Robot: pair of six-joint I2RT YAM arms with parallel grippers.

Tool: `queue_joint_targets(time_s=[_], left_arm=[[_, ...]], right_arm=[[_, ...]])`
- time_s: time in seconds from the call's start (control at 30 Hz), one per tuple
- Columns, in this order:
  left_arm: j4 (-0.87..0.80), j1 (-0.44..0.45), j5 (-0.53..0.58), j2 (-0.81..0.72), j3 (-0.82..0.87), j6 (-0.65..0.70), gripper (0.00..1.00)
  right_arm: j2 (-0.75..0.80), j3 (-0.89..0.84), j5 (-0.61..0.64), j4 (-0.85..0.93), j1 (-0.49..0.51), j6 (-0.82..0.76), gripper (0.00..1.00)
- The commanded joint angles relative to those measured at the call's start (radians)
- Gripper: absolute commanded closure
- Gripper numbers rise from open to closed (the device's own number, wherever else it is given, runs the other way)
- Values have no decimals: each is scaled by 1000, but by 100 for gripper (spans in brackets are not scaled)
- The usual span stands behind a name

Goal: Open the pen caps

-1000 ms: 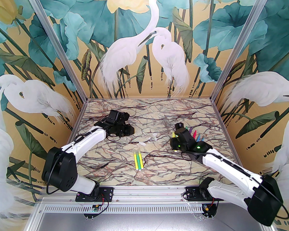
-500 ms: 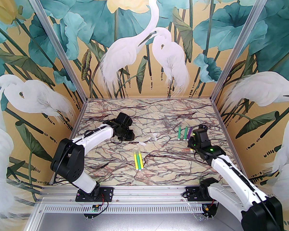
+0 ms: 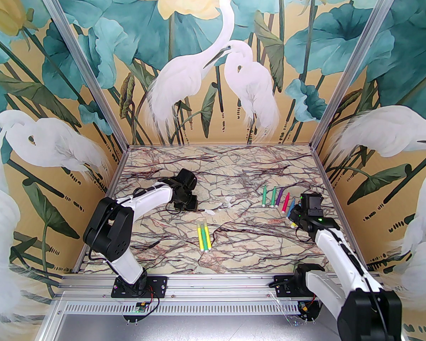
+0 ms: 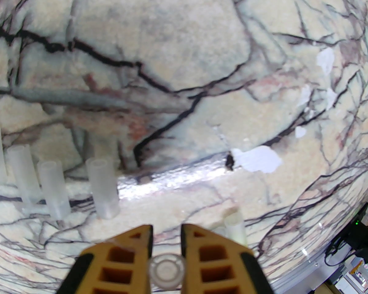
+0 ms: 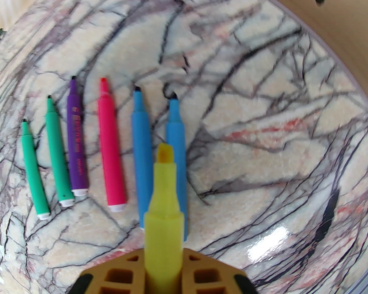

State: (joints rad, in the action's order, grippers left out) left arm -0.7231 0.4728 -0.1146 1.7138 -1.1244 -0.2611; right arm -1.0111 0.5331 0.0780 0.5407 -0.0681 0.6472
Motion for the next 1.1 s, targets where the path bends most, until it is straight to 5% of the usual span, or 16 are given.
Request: queue_joint_targets(time_s=[0.0, 0.33, 1.07], left_arm=[[-23, 7, 39, 24, -31, 26, 100], [-16, 7, 39, 66, -63, 51, 99], [-25, 7, 46, 139, -99, 85, 98]], right_arm=[[-43, 58, -45, 10, -18, -29, 87], [-181, 180, 74, 119, -66, -133, 86], [-419, 235, -70, 116, -203, -178, 76]])
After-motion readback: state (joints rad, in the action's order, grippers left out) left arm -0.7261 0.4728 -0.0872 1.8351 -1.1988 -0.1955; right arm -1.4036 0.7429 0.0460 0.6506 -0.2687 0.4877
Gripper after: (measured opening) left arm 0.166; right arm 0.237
